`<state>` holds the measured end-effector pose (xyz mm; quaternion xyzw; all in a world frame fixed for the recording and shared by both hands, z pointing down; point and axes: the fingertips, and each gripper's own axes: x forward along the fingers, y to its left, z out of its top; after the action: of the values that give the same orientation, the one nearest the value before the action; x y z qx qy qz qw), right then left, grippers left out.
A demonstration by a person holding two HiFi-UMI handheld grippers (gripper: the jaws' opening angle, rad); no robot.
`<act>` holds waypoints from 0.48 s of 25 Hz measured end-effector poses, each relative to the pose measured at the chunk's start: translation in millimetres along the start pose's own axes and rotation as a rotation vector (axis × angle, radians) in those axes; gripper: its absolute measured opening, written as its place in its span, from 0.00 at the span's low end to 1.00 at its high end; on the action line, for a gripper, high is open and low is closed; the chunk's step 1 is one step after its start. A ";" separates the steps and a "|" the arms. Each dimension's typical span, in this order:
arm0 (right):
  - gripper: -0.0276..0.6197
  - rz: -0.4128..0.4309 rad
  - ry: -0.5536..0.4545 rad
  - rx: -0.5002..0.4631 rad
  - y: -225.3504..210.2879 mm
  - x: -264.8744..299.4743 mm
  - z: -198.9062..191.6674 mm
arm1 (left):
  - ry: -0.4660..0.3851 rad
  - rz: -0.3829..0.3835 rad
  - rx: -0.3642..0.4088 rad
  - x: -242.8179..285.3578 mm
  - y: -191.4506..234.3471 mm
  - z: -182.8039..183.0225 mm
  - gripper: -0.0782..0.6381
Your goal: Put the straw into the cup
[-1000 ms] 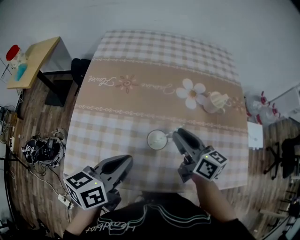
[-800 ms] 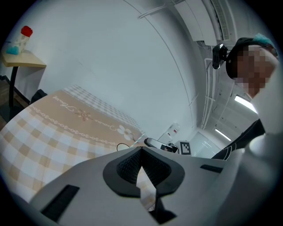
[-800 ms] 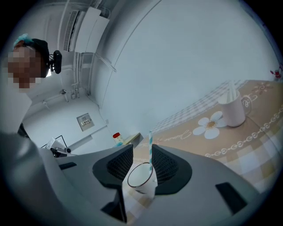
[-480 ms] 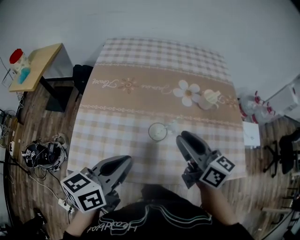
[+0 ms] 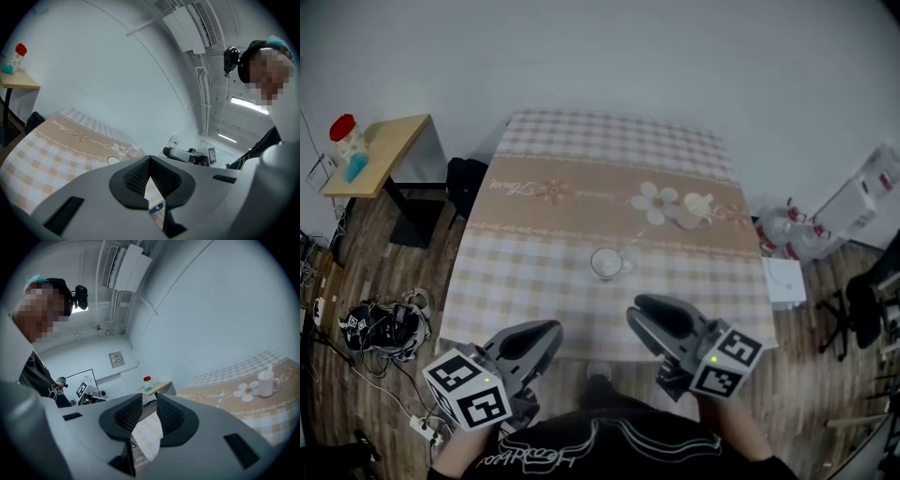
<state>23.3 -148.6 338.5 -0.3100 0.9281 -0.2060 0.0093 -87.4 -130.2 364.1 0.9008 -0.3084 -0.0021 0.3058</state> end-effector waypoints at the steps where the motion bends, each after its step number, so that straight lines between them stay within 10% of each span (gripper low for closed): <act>1: 0.20 0.017 0.001 -0.023 10.9 -0.5 -0.4 | -0.007 -0.010 0.018 -2.8 -4.4 1.2 0.10; 12: 0.07 0.144 -0.068 0.020 117.2 -44.7 -33.3 | -0.007 -0.091 0.120 -62.0 -71.6 -34.0 0.10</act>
<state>-12.4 -25.4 318.5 -0.2491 0.9450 -0.2035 0.0588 -91.4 -32.4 340.7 0.9305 -0.2678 -0.0006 0.2498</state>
